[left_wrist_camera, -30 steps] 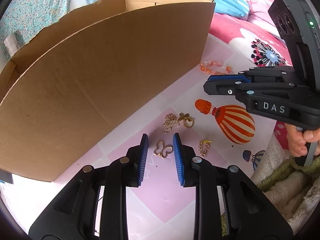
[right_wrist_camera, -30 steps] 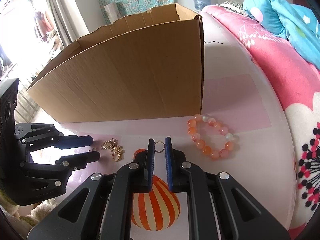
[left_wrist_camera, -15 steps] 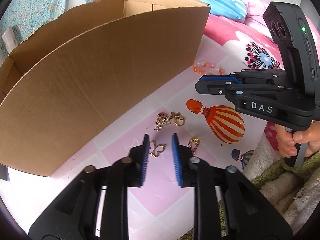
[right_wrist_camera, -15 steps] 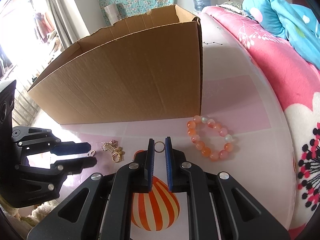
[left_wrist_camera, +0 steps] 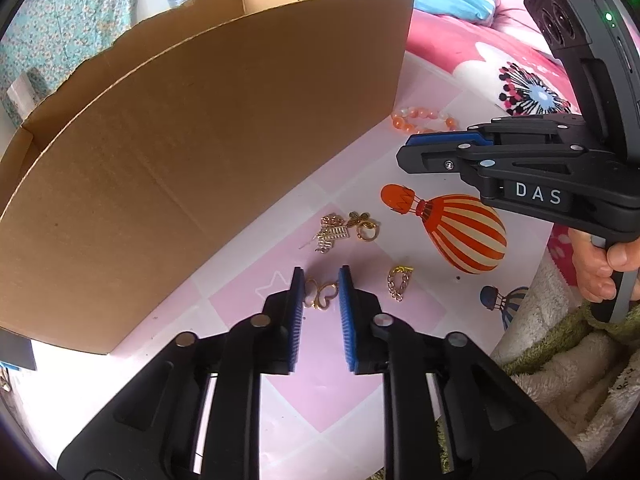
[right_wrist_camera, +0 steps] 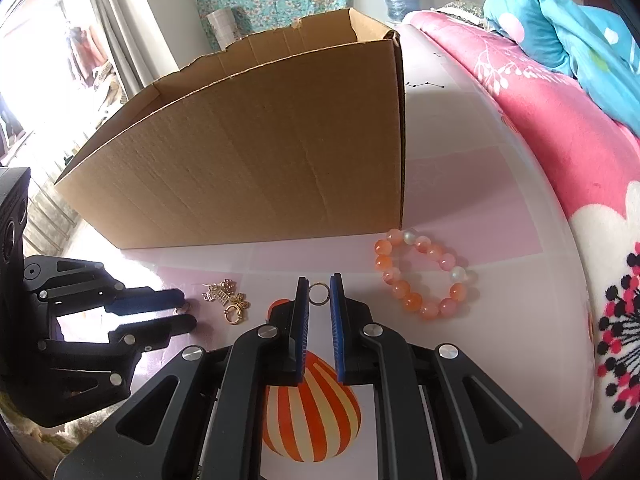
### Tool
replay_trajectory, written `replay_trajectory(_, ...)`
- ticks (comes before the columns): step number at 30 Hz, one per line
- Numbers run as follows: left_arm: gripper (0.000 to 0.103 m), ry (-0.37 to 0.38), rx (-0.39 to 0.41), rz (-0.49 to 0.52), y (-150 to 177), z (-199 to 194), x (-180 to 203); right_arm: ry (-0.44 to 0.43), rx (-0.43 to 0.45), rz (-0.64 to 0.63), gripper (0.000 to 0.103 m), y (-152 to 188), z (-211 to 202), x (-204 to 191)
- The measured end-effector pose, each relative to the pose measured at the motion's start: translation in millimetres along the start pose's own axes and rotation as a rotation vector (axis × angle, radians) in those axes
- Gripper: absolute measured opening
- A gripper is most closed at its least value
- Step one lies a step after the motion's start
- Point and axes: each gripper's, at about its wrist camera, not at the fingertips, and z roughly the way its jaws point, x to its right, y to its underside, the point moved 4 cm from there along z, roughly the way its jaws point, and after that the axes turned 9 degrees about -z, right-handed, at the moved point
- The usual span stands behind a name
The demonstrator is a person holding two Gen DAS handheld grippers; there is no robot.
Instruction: Organize jewelry
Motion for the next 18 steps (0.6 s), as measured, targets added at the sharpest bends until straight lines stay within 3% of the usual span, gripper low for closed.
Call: replay_trajectory(18, 0.016, 0.013, 0.036, 0.006, 4.5, -4.7, -3.7, 0.005, -0.003, -0.003, 0.011, -0.9, -0.8, -0.4)
